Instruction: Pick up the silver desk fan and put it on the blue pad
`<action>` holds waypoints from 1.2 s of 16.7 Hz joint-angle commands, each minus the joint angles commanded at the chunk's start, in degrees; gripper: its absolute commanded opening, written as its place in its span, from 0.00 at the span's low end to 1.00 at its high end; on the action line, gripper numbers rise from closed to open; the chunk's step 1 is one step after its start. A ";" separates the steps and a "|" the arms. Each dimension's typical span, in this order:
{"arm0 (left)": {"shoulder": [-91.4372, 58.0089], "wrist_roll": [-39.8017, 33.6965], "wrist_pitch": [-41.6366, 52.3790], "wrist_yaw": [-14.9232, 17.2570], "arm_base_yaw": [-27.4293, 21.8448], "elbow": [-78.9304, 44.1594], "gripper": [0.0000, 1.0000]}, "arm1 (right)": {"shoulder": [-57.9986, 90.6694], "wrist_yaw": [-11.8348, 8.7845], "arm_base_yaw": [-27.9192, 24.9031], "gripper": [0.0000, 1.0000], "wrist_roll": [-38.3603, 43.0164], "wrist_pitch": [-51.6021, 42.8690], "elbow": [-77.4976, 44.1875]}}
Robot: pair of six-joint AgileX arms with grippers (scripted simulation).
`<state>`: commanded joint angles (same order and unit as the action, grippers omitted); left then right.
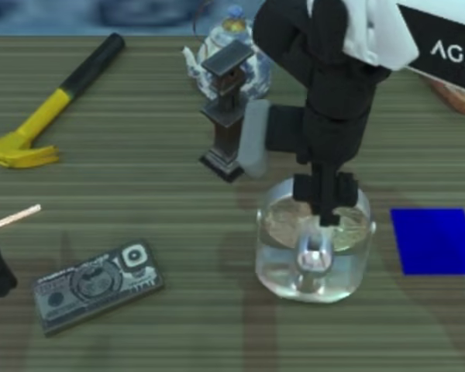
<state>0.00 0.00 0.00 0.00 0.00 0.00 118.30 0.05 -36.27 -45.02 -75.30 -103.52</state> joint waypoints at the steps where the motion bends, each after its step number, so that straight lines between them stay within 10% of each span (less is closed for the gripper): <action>1: 0.00 0.00 0.00 0.00 0.00 0.00 1.00 | 0.14 0.00 -0.04 0.00 0.01 -1.75 -1.99; 12: 0.00 0.00 0.00 0.00 0.00 0.00 1.00 | 0.25 0.13 -0.05 0.00 1.61 -9.03 -9.17; 20: 0.00 0.00 0.00 0.00 0.00 0.00 1.00 | -2.17 1.79 4.80 0.00 31.26 -6.98 -4.88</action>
<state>0.00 0.00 0.00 0.00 0.00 0.00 116.13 1.84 -31.47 -13.76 -82.28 -108.39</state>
